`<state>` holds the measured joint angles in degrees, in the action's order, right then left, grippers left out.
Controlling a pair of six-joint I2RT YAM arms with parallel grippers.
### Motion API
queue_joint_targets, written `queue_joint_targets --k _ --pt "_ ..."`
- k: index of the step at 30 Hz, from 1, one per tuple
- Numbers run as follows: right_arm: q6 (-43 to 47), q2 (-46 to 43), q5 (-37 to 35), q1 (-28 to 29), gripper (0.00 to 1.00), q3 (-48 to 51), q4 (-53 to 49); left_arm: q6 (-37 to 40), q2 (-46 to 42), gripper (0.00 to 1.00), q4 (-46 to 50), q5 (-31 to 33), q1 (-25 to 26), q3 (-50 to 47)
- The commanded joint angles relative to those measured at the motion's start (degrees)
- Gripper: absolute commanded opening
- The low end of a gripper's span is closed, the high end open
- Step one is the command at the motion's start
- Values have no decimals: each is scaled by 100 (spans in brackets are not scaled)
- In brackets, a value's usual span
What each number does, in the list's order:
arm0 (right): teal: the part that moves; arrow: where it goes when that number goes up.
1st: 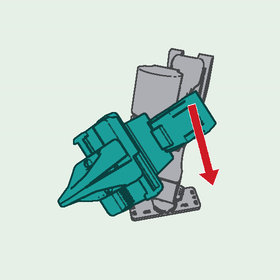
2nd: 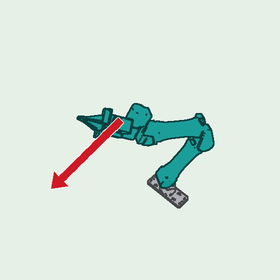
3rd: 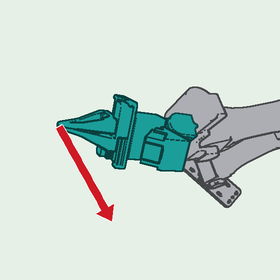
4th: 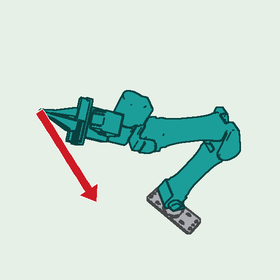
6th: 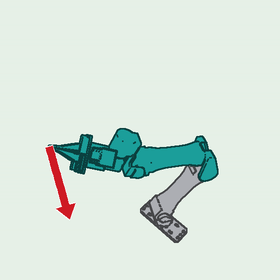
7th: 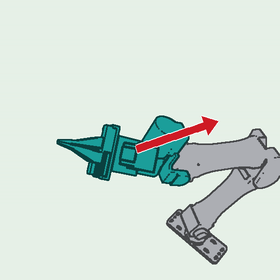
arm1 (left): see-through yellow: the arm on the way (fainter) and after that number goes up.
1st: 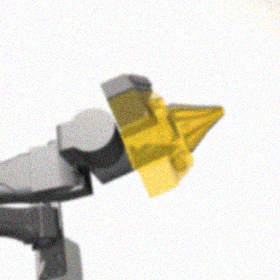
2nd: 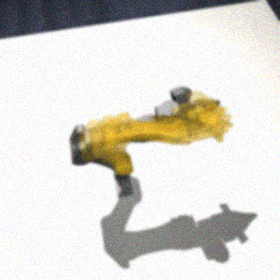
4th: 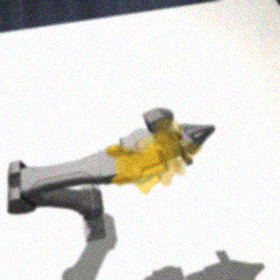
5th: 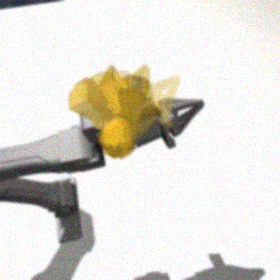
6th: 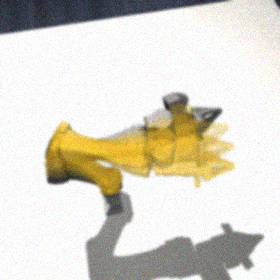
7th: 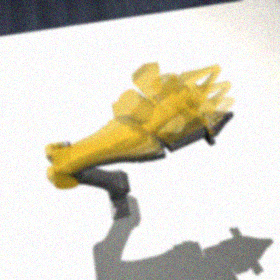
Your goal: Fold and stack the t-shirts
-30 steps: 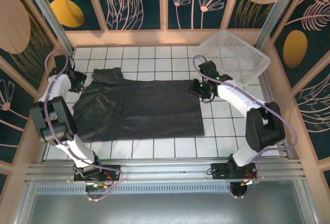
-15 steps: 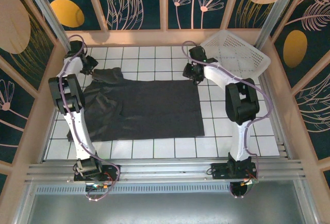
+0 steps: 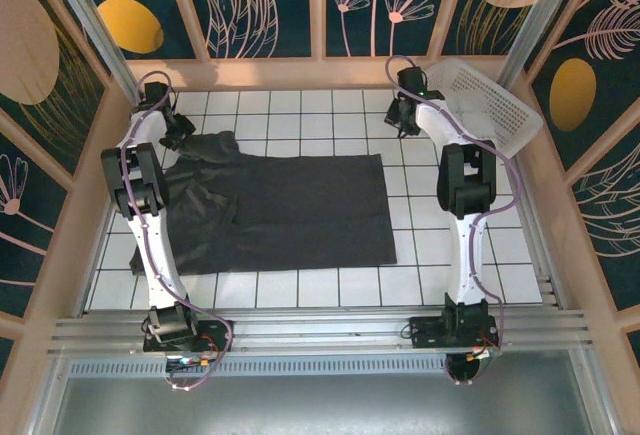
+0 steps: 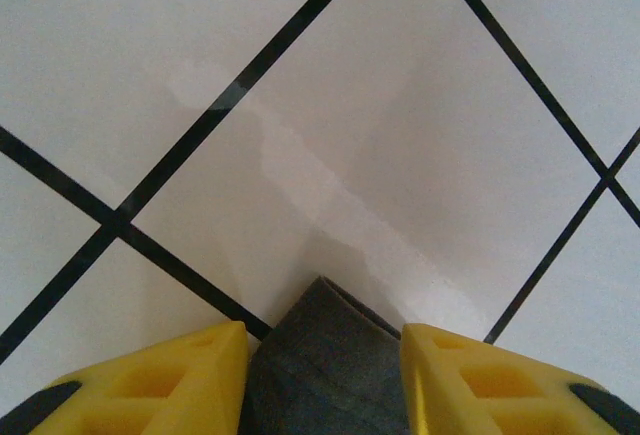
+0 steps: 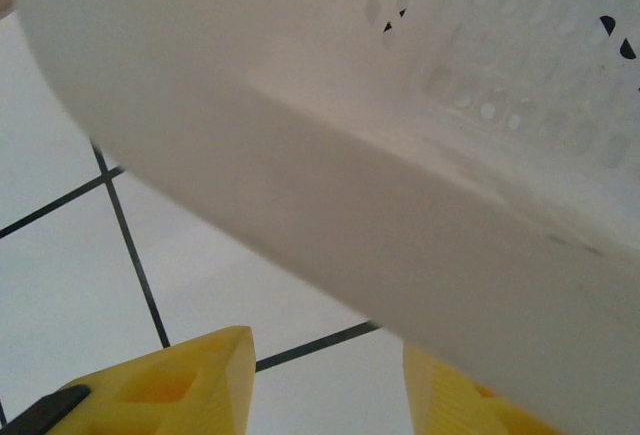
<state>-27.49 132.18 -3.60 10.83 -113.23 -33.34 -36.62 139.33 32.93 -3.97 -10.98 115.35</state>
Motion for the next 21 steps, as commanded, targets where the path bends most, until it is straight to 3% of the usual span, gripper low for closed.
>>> queue_joint_targets --k 1,10,15,18,21 --pt "105 -245 73 151 44 -34 -161 202 243 45 235 238 53 270" --pt "-5 -1347 -216 644 44 1251 1 249 701 37 670 371 229 598" --pt "-301 -1804 -682 805 45 2069 150 272 798 22 915 538 420 691" --pt "-455 -1817 -733 808 46 2335 225 245 752 1 916 506 457 844" --pt "-534 -1644 -817 802 46 2343 247 227 566 0 948 609 508 1112"
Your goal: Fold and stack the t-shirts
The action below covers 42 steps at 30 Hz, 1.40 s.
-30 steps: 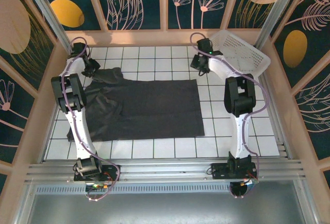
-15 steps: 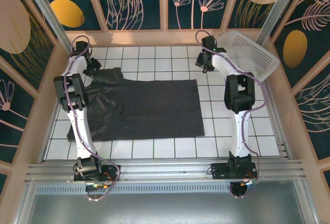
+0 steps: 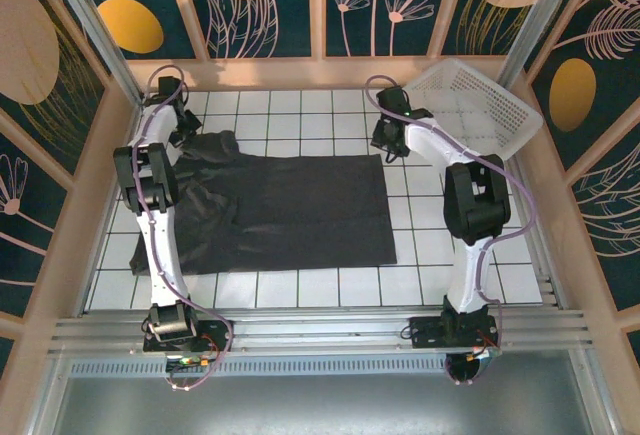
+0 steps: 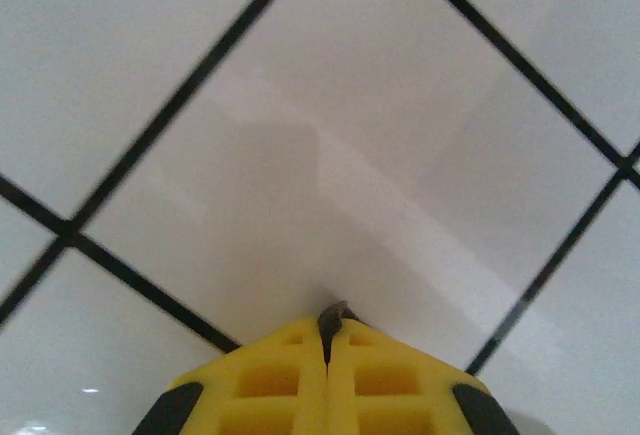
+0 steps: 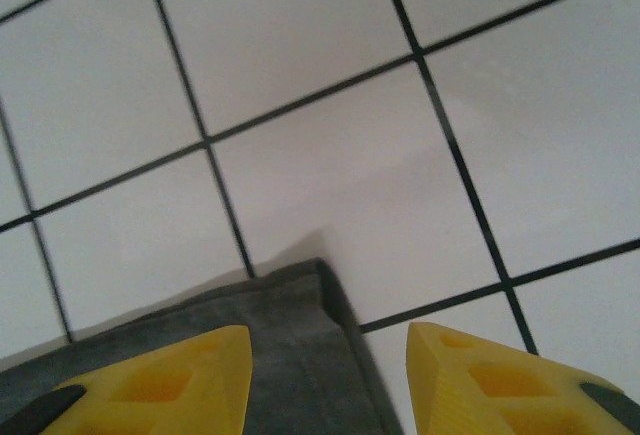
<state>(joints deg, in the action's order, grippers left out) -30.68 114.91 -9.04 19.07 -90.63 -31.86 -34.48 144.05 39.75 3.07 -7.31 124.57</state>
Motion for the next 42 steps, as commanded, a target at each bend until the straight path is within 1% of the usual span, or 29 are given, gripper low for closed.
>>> queue_joint_targets --k 1,5,9,15,19,23,31,34,39,40,42 --pt "-224 170 -266 -22 46 35 119 -8 8 0 260 -79 150 263" --pt "-180 621 -144 -25 44 -350 53 -94 -351 0 153 -71 160 275" --pt "-140 961 -5 20 42 -640 -11 -83 -713 0 12 -76 160 34" --pt "-158 1194 75 21 40 -749 -17 61 -1193 0 -627 -478 162 -518" --pt "-132 1325 171 25 38 -931 -56 55 -1217 0 -751 -799 160 -508" --pt "-208 1364 274 45 35 -954 -113 37 -1209 0 -763 -843 177 -546" --pt "-364 1373 304 62 34 -798 -123 11 -1322 0 -816 -914 195 -516" --pt "-378 1426 353 23 27 -820 -101 -6 -1353 0 -822 -929 195 -491" --pt "-428 1456 327 -43 2 -904 -160 -110 -1382 0 -853 -982 195 -545" --pt "-438 1439 284 -52 0 -904 -166 -127 -1383 0 -859 -992 195 -556" --pt "-455 1367 148 -76 0 -871 -181 -173 -1373 0 -880 -1052 195 -578"
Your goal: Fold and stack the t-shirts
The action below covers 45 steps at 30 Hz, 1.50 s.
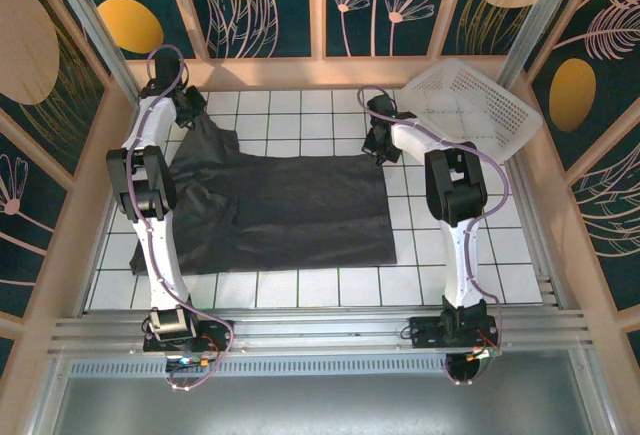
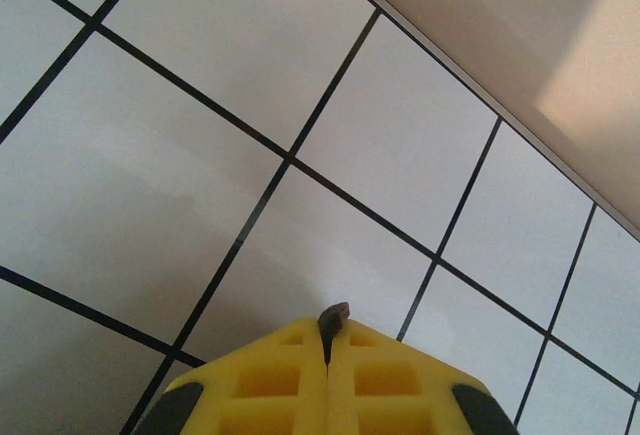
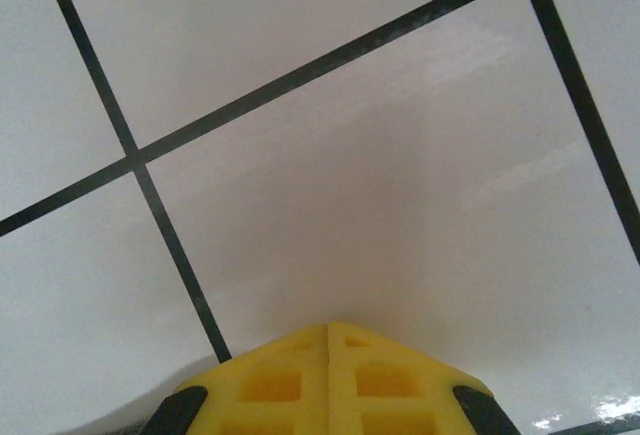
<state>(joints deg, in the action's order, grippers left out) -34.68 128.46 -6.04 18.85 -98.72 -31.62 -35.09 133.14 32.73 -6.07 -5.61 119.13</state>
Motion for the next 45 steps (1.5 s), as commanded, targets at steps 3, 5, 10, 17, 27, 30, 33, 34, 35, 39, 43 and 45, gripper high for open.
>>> queue_joint_targets --k 3,5,10,17,27,30,33,34,35,39,43,45 --pt "-74 -123 -265 -139 0 18 -163 -155 -281 0 -240 -248 25 -64" --pt "-60 -180 -275 -216 0 28 -137 -202 -283 0 -327 -373 25 -87" --pt "61 -225 -188 -402 0 -51 -101 -284 -226 0 -549 -756 33 -17" --pt "260 -221 226 -356 3 -224 -76 -251 -226 0 -440 -708 33 85" --pt "73 -362 192 27 41 196 -150 -246 -412 0 -477 -510 33 -318" --pt "66 -242 132 25 40 102 -224 -241 -423 0 -487 -510 39 -361" --pt "114 -89 112 -13 40 36 -223 -237 -421 0 -496 -527 38 -369" --pt "136 -23 112 -30 39 3 -227 -236 -421 0 -496 -527 33 -373" --pt "150 46 106 -46 38 -60 -249 -236 -420 0 -496 -527 33 -367" --pt "302 250 75 -73 32 -306 -340 -211 -396 0 -493 -535 33 -350" --pt "306 277 186 -88 22 -347 -382 -211 -354 0 -491 -553 34 -337" --pt "261 250 232 -89 23 -318 -385 -209 -335 0 -478 -562 34 -327"
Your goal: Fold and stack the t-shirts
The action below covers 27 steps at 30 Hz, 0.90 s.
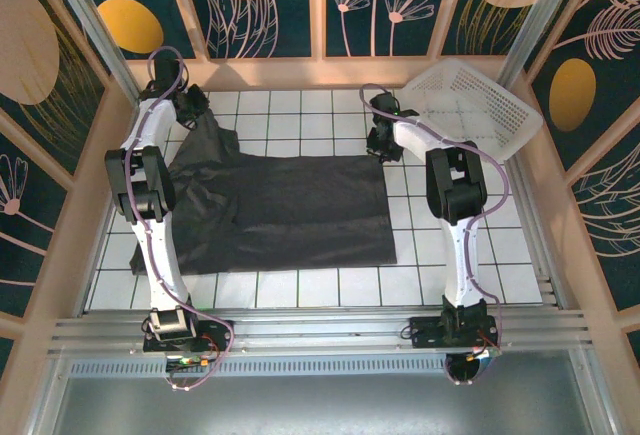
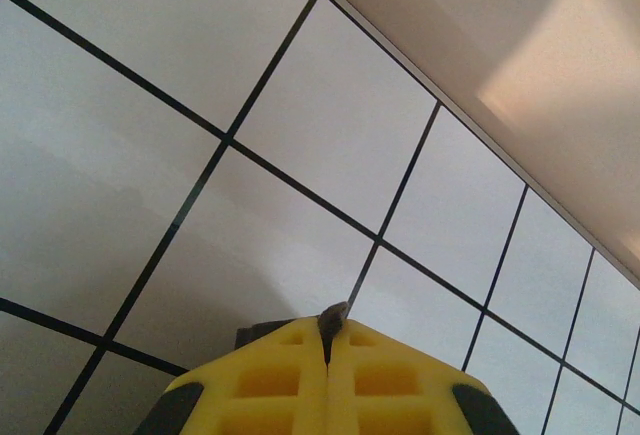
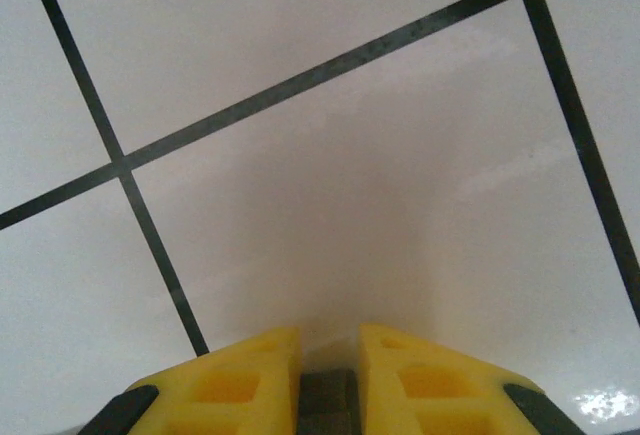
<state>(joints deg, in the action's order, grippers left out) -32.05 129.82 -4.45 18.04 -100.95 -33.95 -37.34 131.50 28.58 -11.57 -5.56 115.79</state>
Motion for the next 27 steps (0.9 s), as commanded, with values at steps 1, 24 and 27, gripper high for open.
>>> queue_joint_targets --k 1,24,27 --pt "-24 114 91 -7 24 -99 -163 16 -161 0 -74 -3 29 7" --pt "-282 140 -64 187 9 -170 -432 51 -138 0 -28 23 29 5" --pt "-297 106 -179 188 0 -187 -462 52 -135 0 -28 24 29 2"
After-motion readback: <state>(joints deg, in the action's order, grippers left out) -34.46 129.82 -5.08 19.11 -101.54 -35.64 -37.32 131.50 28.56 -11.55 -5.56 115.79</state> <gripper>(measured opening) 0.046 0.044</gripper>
